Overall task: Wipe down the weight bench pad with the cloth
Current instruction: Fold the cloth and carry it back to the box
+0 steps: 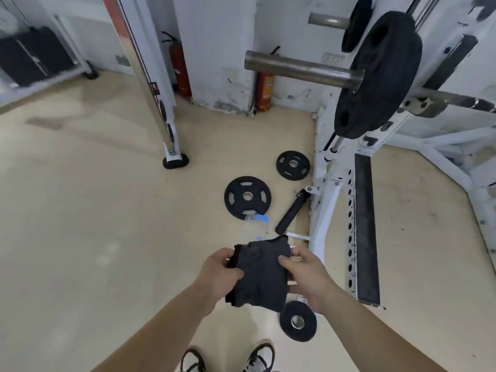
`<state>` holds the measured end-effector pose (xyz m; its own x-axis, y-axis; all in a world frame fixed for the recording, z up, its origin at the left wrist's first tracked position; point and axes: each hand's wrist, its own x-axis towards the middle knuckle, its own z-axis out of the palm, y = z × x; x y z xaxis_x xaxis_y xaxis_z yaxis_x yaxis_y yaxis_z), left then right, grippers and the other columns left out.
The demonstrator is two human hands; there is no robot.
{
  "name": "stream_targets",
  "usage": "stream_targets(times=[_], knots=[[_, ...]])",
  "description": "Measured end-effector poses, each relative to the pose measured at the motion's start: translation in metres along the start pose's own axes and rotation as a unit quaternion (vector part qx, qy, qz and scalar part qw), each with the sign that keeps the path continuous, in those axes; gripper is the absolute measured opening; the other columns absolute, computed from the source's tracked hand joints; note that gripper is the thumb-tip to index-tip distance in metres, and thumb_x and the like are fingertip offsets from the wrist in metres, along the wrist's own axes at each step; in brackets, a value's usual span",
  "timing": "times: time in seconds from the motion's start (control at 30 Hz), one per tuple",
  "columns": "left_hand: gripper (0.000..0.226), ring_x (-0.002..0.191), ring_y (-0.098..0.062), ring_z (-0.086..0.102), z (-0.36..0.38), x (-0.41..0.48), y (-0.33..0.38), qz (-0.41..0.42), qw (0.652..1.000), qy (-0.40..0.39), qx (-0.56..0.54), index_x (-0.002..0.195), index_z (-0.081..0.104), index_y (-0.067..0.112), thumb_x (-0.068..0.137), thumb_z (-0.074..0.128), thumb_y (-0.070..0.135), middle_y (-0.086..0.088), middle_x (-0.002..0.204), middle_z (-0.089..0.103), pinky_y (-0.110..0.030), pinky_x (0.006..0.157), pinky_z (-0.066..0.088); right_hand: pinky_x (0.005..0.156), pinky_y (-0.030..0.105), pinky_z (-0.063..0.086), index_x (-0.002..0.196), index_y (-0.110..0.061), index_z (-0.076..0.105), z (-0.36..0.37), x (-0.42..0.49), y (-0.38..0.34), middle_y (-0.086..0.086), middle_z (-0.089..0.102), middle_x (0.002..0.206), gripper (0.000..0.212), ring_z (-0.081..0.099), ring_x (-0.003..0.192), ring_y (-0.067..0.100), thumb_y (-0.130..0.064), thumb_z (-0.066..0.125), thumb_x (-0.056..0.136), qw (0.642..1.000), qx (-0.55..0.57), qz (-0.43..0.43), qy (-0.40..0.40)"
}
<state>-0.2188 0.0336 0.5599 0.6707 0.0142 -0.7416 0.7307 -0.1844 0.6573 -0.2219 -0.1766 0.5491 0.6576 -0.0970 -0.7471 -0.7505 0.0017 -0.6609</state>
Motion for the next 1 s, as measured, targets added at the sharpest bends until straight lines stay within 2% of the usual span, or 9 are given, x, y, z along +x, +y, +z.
stream_targets(times=[0.1, 0.2, 0.3, 0.43, 0.5, 0.63, 0.7, 0.9, 1.0], knots=[[0.028, 0.092, -0.034, 0.072, 0.014, 0.051, 0.001, 0.011, 1.0, 0.002, 0.029, 0.101, 0.066, 0.023, 0.083, 0.061, 0.001, -0.01, 0.098, 0.073, -0.052, 0.078, 0.063, 0.075, 0.05, 0.066, 0.109, -0.011, 0.065, -0.003, 0.044, 0.007, 0.02, 0.078, 0.106, 0.013, 0.074, 0.082, 0.03, -0.016, 0.069, 0.097, 0.999, 0.026, -0.008, 0.027], [0.028, 0.085, -0.028, 0.071, 0.029, 0.117, -0.01, 0.02, 0.999, 0.005, 0.046, 0.103, 0.066, 0.025, 0.085, 0.061, 0.003, -0.007, 0.096, 0.072, -0.042, 0.072, 0.063, 0.079, 0.052, 0.065, 0.108, -0.018, 0.068, -0.006, 0.098, 0.021, 0.014, 0.077, 0.106, 0.012, 0.077, 0.093, 0.032, -0.018, 0.069, 0.097, 0.998, 0.04, -0.012, 0.051], [0.028, 0.081, -0.023, 0.07, 0.04, 0.192, -0.033, 0.018, 0.998, 0.007, 0.066, 0.103, 0.065, 0.028, 0.086, 0.062, 0.005, -0.005, 0.094, 0.072, -0.034, 0.065, 0.062, 0.078, 0.05, 0.066, 0.11, -0.019, 0.069, -0.002, 0.163, 0.05, 0.011, 0.076, 0.108, 0.013, 0.076, 0.094, 0.031, -0.019, 0.07, 0.097, 0.995, 0.066, -0.004, 0.077], [0.025, 0.089, -0.027, 0.07, 0.049, 0.302, -0.084, 0.017, 0.993, -0.016, 0.118, 0.098, 0.064, 0.03, 0.086, 0.062, 0.008, -0.004, 0.094, 0.071, -0.046, 0.078, 0.063, 0.074, 0.048, 0.066, 0.109, -0.019, 0.066, 0.018, 0.261, 0.109, 0.011, 0.074, 0.105, 0.01, 0.074, 0.094, 0.032, -0.015, 0.065, 0.1, 0.989, 0.092, 0.006, 0.117], [0.024, 0.09, -0.03, 0.07, 0.053, 0.36, -0.111, 0.03, 0.989, -0.02, 0.145, 0.094, 0.064, 0.03, 0.084, 0.06, 0.009, -0.005, 0.092, 0.071, -0.05, 0.079, 0.063, 0.074, 0.049, 0.066, 0.109, -0.019, 0.067, 0.029, 0.315, 0.139, 0.011, 0.074, 0.103, 0.01, 0.074, 0.093, 0.032, -0.015, 0.065, 0.1, 0.987, 0.09, -0.002, 0.131], [0.027, 0.09, -0.031, 0.07, 0.063, 0.461, -0.142, 0.059, 0.982, -0.018, 0.18, 0.095, 0.062, 0.031, 0.081, 0.058, 0.008, -0.003, 0.086, 0.068, -0.05, 0.079, 0.062, 0.078, 0.057, 0.065, 0.106, -0.02, 0.068, 0.043, 0.418, 0.183, 0.016, 0.074, 0.103, 0.008, 0.074, 0.094, 0.035, -0.016, 0.066, 0.099, 0.985, 0.096, -0.02, 0.145], [0.029, 0.087, -0.029, 0.07, 0.07, 0.506, -0.156, 0.074, 0.977, -0.025, 0.2, 0.103, 0.062, 0.029, 0.08, 0.059, 0.011, -0.002, 0.086, 0.068, -0.048, 0.08, 0.063, 0.078, 0.058, 0.064, 0.106, -0.02, 0.068, 0.047, 0.464, 0.197, 0.017, 0.075, 0.103, 0.008, 0.074, 0.095, 0.036, -0.017, 0.066, 0.098, 0.983, 0.095, -0.032, 0.152], [0.042, 0.095, -0.028, 0.069, 0.092, 0.589, -0.184, 0.1, 0.968, -0.013, 0.228, 0.118, 0.062, 0.025, 0.077, 0.065, 0.02, -0.002, 0.098, 0.07, -0.045, 0.085, 0.062, 0.077, 0.058, 0.064, 0.103, -0.019, 0.068, 0.044, 0.552, 0.23, 0.015, 0.076, 0.098, 0.007, 0.075, 0.092, 0.035, -0.02, 0.067, 0.096, 0.981, 0.04, -0.064, 0.179], [0.049, 0.103, -0.024, 0.063, 0.099, 0.6, -0.184, 0.093, 0.959, -0.016, 0.268, 0.133, 0.052, 0.021, 0.087, 0.069, 0.023, -0.004, 0.12, 0.065, -0.032, 0.089, 0.055, 0.084, 0.047, 0.062, 0.12, -0.015, 0.062, 0.035, 0.577, 0.232, 0.007, 0.07, 0.104, 0.027, 0.069, 0.09, 0.029, -0.025, 0.064, 0.096, 0.977, -0.032, -0.055, 0.202]])
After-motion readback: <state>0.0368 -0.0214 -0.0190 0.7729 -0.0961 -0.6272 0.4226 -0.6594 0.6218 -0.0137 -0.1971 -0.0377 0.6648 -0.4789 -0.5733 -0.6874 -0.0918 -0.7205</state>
